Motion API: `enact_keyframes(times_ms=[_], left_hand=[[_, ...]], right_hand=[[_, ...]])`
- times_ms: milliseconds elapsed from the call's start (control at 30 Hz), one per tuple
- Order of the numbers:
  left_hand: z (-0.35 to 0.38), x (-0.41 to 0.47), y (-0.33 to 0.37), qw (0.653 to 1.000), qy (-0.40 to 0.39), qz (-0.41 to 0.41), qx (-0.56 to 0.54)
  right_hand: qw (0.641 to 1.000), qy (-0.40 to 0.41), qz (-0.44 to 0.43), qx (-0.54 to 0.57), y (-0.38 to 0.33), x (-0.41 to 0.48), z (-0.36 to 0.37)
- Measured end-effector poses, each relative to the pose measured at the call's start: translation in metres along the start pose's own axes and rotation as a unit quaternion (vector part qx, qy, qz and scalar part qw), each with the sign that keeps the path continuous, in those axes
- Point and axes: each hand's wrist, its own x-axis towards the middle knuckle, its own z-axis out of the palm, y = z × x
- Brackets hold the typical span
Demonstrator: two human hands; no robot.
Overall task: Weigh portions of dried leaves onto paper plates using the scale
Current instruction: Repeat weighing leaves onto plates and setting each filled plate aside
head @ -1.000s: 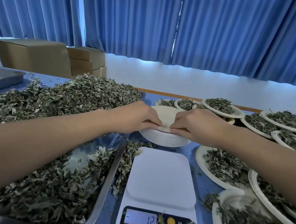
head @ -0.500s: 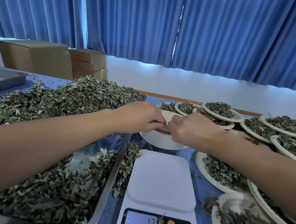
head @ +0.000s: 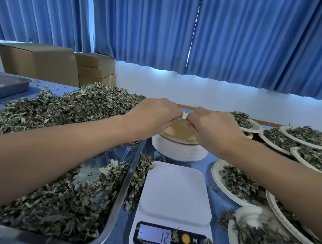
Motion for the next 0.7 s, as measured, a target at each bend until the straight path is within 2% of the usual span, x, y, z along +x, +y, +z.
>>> enact_keyframes(times_ms=[200, 300, 433, 533, 633, 700], left_hand=[[-0.034, -0.032, 0.014, 0.990, 0.117, 0.078, -0.031], [-0.050, -0.062, 0.033, 0.982, 0.130, 0.129, -0.034], [-0.054, -0.105, 0.059, 0.977, 0.076, 0.194, -0.042], [-0.042, -0.127, 0.072, 0.977, 0.009, 0.209, -0.042], [-0.039, -0.133, 0.076, 0.976, -0.064, 0.188, -0.087], [-0.042, -0.132, 0.073, 0.982, -0.039, 0.120, -0.138]], right_hand=[[0.991, 0.126, -0.042, 0.012, -0.011, -0.037, -0.045], [0.986, 0.142, -0.085, 0.017, -0.027, -0.073, -0.061], [0.980, 0.143, -0.128, 0.060, -0.054, -0.128, -0.062], [0.977, 0.120, -0.145, 0.097, -0.072, -0.156, -0.049], [0.977, 0.117, -0.132, 0.125, -0.082, -0.166, -0.046], [0.977, 0.132, -0.085, 0.141, -0.086, -0.166, -0.050]])
